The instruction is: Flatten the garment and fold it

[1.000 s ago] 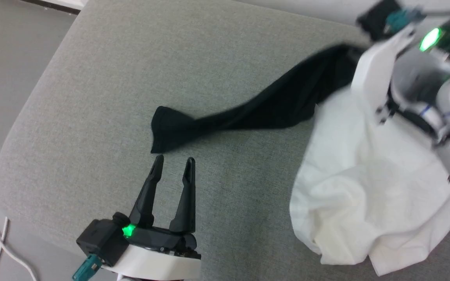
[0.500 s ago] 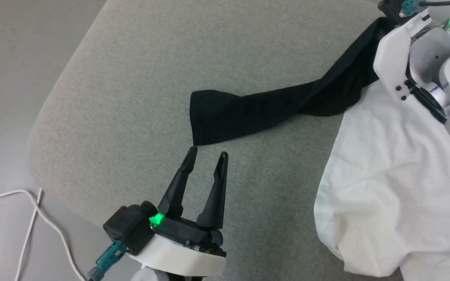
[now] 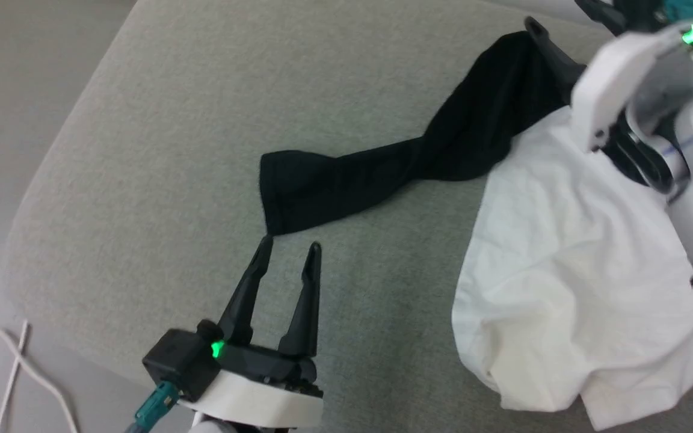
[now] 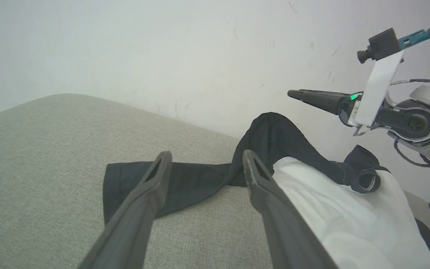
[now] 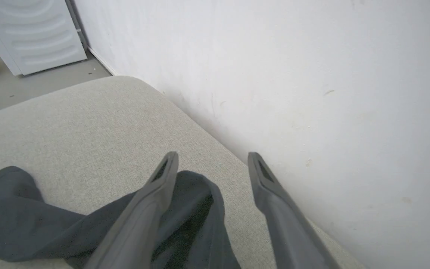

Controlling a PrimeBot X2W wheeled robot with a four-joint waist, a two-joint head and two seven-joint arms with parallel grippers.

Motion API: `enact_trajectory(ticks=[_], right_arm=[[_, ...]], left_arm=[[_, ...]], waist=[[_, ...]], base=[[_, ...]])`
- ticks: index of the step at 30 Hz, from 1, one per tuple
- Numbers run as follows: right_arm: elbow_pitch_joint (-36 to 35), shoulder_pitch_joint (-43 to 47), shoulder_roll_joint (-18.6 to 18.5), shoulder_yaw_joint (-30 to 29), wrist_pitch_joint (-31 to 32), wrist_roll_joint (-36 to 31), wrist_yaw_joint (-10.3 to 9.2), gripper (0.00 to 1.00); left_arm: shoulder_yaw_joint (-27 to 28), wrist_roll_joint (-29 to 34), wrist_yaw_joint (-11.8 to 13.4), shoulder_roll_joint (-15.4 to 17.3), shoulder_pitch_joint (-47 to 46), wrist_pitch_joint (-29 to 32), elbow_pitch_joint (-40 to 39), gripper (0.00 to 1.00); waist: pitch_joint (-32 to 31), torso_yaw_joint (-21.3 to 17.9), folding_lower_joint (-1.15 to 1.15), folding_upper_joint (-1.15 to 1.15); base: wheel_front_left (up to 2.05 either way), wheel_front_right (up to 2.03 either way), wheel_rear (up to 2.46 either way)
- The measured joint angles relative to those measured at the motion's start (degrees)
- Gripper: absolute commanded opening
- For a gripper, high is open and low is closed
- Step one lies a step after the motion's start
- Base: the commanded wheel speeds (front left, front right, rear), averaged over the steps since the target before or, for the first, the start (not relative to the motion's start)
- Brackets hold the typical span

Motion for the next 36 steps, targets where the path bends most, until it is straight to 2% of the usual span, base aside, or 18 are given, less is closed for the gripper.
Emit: enact_trajectory(ticks=[6, 9, 13, 16, 18, 20, 24, 31, 33, 36], right_arm=[[-14.57, 18.08, -0.86, -14.33, -2.72, -0.58, -0.01, 1.0], [-24.6, 30.2, 1.23, -23.3, -2.92, -3.81, -0.01, 1.0], [-38.85, 47.15, 9.15, -34.81, -3.78, -9.29, -0.02, 1.0], [-47.44, 58.05, 16.29, -39.51, -5.57, -13.21, -0.01, 1.0], [-50.86, 63.48, 18.55, -40.92, -7.59, -14.92, -0.01, 1.0], [-52.54, 67.32, 19.05, -41.69, -10.05, -15.05, -0.01, 1.0], [-50.85, 71.93, 19.04, -42.67, -15.81, -9.23, -0.01, 1.0], [-48.16, 72.58, 19.08, -41.2, -19.56, -7.97, -0.01, 1.0], [-48.12, 72.24, 19.07, -41.74, -19.6, -7.98, -0.01, 1.0], [-48.1, 72.08, 19.06, -42.95, -19.8, -7.98, -0.02, 1.0]], left_arm=[[3.44, 2.86, -0.8, 0.01, 4.08, 0.0, 0.15, 1.0], [5.03, 3.7, -1.33, 0.01, 5.64, -0.01, -0.04, 1.0], [6.01, 4.22, -2.05, 0.0, 7.22, 0.0, -0.56, 1.0], [6.43, 4.33, -2.47, -0.02, 8.44, -0.01, -0.8, 1.0], [6.77, 4.34, -2.54, -0.02, 9.29, 0.0, -0.9, 1.0], [7.17, 4.32, -2.54, -0.02, 10.17, 0.0, -1.03, 1.0], [7.84, 4.21, -2.52, -0.03, 12.28, 0.0, -1.18, 1.0], [7.09, 6.92, -2.53, 0.37, 10.7, 0.32, 0.12, 1.0], [5.89, 7.44, -2.81, 1.11, 7.44, 3.98, 1.29, 1.0], [3.48, 7.97, -3.33, 2.37, 1.09, 14.96, 3.86, 1.0]], waist=[[-4.14, -4.6, 0.0, 0.0], [-6.4, -7.53, -0.01, 0.0], [-9.01, -11.31, -0.01, 0.0], [-10.62, -13.91, -0.02, 0.0], [-11.5, -15.55, -0.02, 0.0], [-12.23, -17.11, -0.02, 0.0], [-13.32, -20.13, -0.01, 0.0], [-14.8, -24.2, 0.0, 0.0], [-15.08, -24.9, 0.0, 0.0], [-14.83, -25.23, 0.0, 0.0]], base=[[0.0, 0.0, 0.0], [0.0, 0.0, 0.0], [0.0, 0.0, 0.0], [0.0, 0.0, 0.0], [0.0, 0.0, 0.0], [0.0, 0.0, 0.0], [0.0, 0.0, 0.0], [0.0, 0.0, 0.0], [0.0, 0.0, 0.0], [0.0, 0.0, 0.0]])
